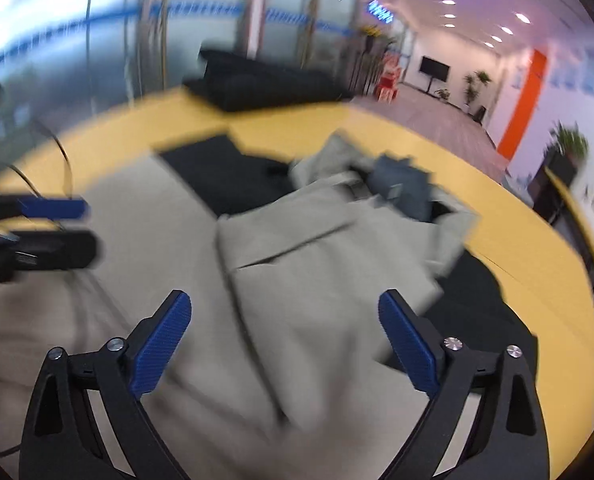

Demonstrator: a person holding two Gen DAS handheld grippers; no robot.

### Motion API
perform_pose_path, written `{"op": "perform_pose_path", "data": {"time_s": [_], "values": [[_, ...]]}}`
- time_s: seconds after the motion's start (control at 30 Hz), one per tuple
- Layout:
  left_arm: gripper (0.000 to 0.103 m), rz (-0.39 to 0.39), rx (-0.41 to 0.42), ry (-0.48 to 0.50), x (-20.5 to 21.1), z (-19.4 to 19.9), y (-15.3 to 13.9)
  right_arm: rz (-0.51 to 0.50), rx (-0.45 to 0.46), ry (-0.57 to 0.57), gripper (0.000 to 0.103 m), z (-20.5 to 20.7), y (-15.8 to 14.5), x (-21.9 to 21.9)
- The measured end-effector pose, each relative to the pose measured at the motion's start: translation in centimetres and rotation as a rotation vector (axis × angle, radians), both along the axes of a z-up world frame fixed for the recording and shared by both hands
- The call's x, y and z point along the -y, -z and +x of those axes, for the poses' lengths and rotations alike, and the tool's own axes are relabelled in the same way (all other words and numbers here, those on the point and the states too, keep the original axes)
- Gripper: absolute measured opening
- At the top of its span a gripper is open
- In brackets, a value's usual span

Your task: Fold clothes

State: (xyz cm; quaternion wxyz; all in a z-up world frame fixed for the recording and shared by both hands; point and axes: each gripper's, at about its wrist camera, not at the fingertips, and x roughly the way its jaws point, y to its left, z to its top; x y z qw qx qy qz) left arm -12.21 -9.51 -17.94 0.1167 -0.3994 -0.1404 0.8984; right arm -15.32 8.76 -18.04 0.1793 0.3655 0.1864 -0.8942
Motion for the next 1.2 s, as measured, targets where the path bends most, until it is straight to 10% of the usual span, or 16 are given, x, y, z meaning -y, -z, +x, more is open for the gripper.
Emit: {"op": "perform_pose_path", "data": {"time_s": [0.1,0.2,0.4,0.63,0.77,0.83,0.9,1.03,1.2], "values": [[0.086,0.013,0.022,-0.01,1.0,-0.4,1.8,0.135,0.0,0.068,0.042,-2.3,3.5,2.1],[0.086,0.037,0.032,0.012,0.9,-0.8,2.5,0.005,0.03,0.168,0.008,-2.5,3.2,-0.4],[0.086,0.046,0.002,0.095,0.1,-1.4,1.7,-0.374,-0.101,0.57,0.008,5.0,-1.4,-14.1],[0.086,-0.009,0.052,0.147,-0.1,-1.4,3.1,-0.595,0.158,0.79,0.029,9.5,4.9,-25.4],[0.086,-0.041,0.038,0.134,-0.4,-2.1,3.2,-0.625,0.102,0.79,0.065,9.0,4.1,-26.1],[0.086,-0.064,0.05,0.133,-0.3,-2.5,3.9,-0.664,0.105,0.807,0.057,8.2,4.3,-26.6],[0.086,-0.105,0.045,0.149,-0.6,-2.3,4.1,-0.705,0.133,0.814,0.014,7.3,4.6,-27.1],[0.073,-0.064,0.055,0.13,0.6,-2.5,4.1,-0.673,0.169,0.756,0.01,7.0,4.3,-26.2],[0.074,-0.067,0.03,0.118,0.1,-2.2,0.7,-0.5,0.091,0.793,0.048,9.4,1.4,-27.4]]}}
